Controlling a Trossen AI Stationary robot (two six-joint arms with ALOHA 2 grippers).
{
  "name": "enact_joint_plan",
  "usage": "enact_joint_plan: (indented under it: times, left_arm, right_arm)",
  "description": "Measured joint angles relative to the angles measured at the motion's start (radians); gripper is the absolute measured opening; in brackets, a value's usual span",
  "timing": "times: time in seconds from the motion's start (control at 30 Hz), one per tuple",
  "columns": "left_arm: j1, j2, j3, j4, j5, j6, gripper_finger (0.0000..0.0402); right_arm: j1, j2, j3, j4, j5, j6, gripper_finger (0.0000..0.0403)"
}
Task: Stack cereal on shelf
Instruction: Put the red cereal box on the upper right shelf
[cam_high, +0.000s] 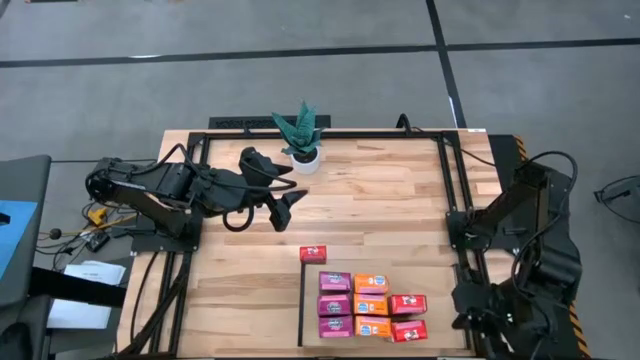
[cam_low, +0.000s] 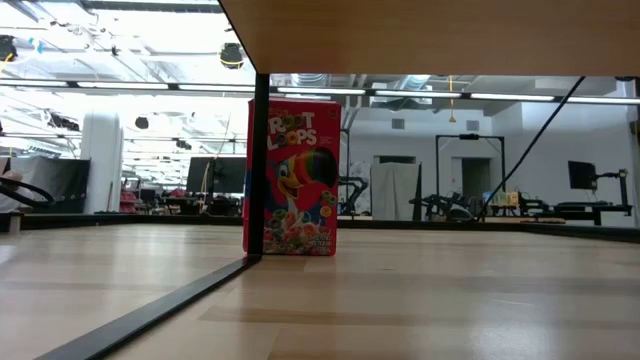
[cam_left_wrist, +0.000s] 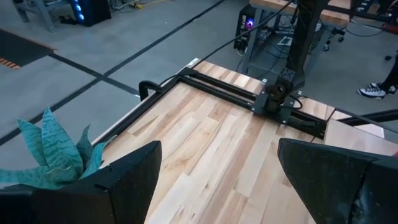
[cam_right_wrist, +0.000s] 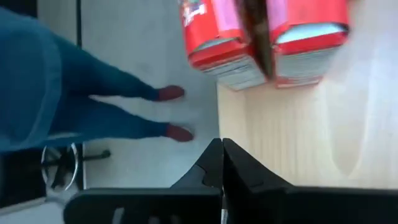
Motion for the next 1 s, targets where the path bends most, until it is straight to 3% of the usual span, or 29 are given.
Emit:
enact_joint_plan:
  times: [0.4,0.5,0.63,0.87,1.0]
  left_arm:
    - [0.0,0.0,0.0,-0.008,0.044,-0.006,0.0313]
    - [0.0,0.0,0.0,-0.024,0.044,-0.006,0.0313]
    - [0.0,0.0,0.0,-0.045,0.044,-0.001,0.0313]
    - [0.0,0.0,0.0,-0.06,0.044,-0.003,0.0313]
    - [0.0,0.0,0.0,-0.064,0.055,-0.003,0.0313]
  right_arm:
    - [0.019,0.082,0.0,0.382,-0.016,-0.048,0.001]
    - [0.011,0.125,0.024,0.404,-0.011,-0.084,0.0011]
    - [-0.019,0.199,0.14,0.31,-0.01,-0.198,0.0007]
    - [-0.083,0.359,0.409,-0.047,0.021,-0.382,0.0007]
    - [-0.108,0.436,0.518,-0.166,0.018,-0.453,0.0007]
